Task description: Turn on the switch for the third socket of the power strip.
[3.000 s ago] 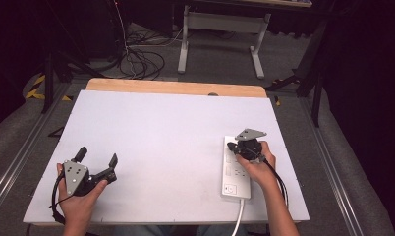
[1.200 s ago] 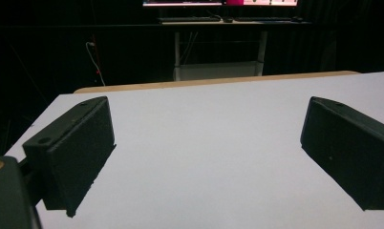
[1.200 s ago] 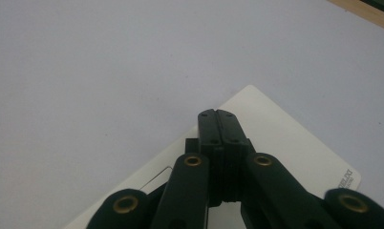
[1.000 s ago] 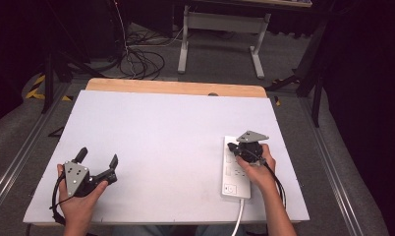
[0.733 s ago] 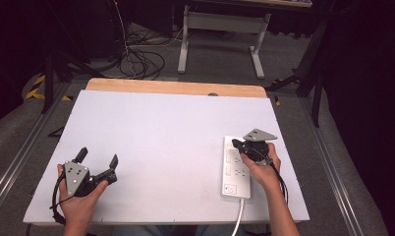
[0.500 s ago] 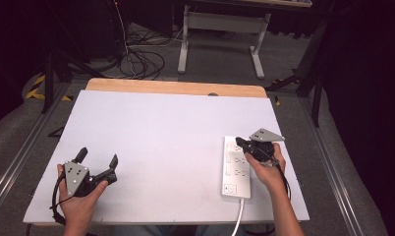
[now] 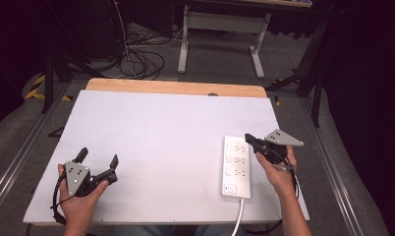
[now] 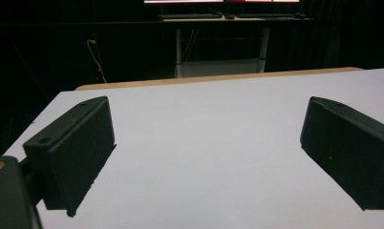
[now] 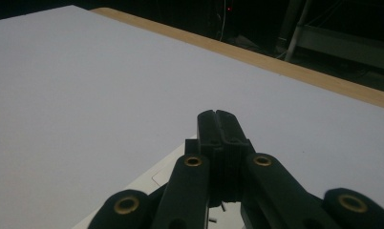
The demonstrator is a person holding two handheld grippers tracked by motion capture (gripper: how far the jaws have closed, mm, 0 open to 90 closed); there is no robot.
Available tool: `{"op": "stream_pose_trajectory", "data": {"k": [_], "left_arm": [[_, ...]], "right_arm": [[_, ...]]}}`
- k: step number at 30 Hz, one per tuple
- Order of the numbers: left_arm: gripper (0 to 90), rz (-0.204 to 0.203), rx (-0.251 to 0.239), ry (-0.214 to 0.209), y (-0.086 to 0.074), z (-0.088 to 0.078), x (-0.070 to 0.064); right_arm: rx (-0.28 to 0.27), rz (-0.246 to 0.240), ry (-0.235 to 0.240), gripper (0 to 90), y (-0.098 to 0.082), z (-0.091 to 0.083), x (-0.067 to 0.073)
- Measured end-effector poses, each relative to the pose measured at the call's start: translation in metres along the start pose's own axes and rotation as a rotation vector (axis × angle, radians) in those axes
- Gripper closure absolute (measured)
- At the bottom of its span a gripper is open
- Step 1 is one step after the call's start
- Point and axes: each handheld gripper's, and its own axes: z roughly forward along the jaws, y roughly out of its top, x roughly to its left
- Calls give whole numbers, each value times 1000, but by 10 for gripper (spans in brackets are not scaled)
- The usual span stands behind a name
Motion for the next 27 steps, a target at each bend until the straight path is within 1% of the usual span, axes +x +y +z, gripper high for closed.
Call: {"op": "stream_pose_trajectory", "data": {"k": [1,2,3,6,7,10,11,17,21,25,27], "left_arm": [[52,-2,0,0,0,0,0],[52,-1,0,2,0,0,0],[52,-1,0,2,0,0,0],[52,-2,0,1,0,0,0],[52,-2,0,1,0,0,0],[51,1,1,2,0,0,0],[51,1,2,2,-1,0,0],[52,2,3,3,-1,1,0],[52,2,2,3,-1,1,0],[52,3,3,3,-1,1,0],[51,3,1,4,-1,1,0]], "right_arm": [[0,0,0,900,0,0,0],[-19,6,-1,900,-1,-3,-1],[-25,6,2,900,-2,-5,-2],[-33,11,-1,900,-3,-8,-4],[-47,12,-1,900,-5,-10,-6],[-59,19,-5,900,-7,-13,-8],[-77,21,-3,900,-9,-16,-10],[-120,30,0,900,-13,-25,-13],[-138,34,-1,900,-15,-29,-14],[-168,48,5,900,-19,-34,-15],[-172,52,8,900,-20,-35,-16]]}}
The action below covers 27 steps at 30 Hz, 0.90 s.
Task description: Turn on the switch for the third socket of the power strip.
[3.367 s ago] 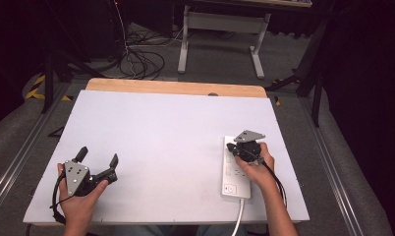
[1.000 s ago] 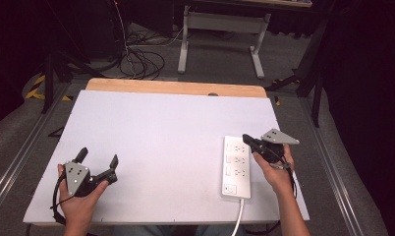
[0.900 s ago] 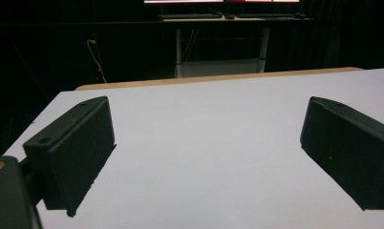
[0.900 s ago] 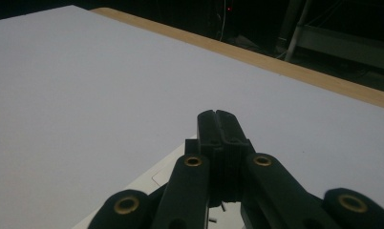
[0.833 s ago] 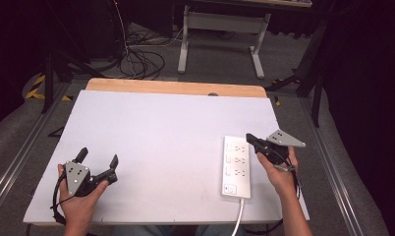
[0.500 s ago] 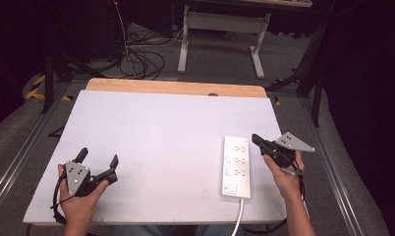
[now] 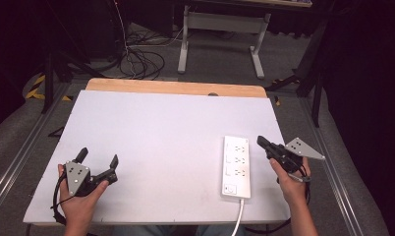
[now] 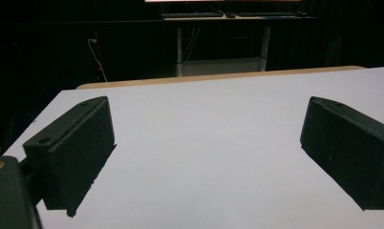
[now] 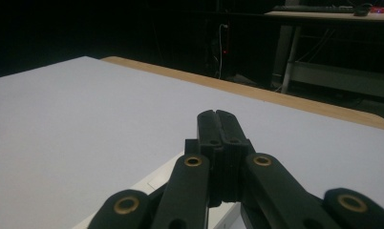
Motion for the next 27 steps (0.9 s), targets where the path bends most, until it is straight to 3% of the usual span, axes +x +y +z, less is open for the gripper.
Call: {"op": "stream_pose_trajectory", "data": {"k": [13,27], "left_arm": [[52,-1,0,-1,0,0,-1],[52,-5,-8,0,1,-2,0]], "right_arm": [[-83,22,0,900,-9,-20,-3],[-114,12,-7,900,-17,-24,3]]}}
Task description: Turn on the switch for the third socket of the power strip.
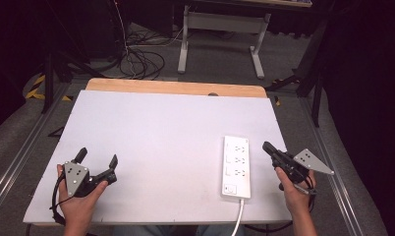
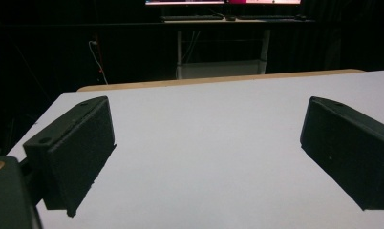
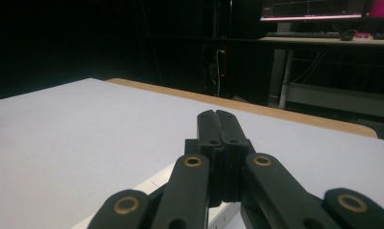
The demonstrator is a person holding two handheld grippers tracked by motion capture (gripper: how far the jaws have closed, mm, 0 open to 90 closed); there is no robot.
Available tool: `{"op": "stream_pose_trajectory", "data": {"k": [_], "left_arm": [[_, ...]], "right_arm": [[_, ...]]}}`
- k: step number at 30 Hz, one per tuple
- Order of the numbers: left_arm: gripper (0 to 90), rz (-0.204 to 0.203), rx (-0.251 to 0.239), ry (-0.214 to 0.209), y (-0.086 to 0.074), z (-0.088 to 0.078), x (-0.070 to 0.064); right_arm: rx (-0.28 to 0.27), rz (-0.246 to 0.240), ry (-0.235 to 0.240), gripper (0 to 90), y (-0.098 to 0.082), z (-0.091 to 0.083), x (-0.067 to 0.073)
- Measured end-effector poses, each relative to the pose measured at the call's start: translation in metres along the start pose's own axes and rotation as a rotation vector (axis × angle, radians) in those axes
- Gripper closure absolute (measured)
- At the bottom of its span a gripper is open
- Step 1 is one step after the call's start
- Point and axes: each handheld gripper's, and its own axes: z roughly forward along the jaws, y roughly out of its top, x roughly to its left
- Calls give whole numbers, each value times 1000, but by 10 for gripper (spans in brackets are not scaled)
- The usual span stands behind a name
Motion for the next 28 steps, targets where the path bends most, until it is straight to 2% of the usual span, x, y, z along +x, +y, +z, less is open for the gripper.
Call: {"op": "stream_pose_trajectory", "data": {"k": [8,12,16,18,20,23,28], "left_arm": [[52,-7,-2,1,0,0,0],[52,-7,-2,1,0,0,1],[52,-8,-1,1,0,0,1],[52,-8,0,1,0,0,1],[52,-4,-1,4,0,0,1],[52,-6,0,4,0,0,2],[52,-7,0,3,0,1,2]], "right_arm": [[-37,-5,-9,900,-1,-4,-1],[-49,4,-21,844,-2,-4,0],[-56,-10,-25,799,-2,-4,-1],[-60,-6,-38,726,-2,-4,-1],[-72,0,-61,609,-3,-4,-2],[-74,5,-66,580,-3,-4,-3],[-83,16,-88,454,-5,-4,-6]]}}
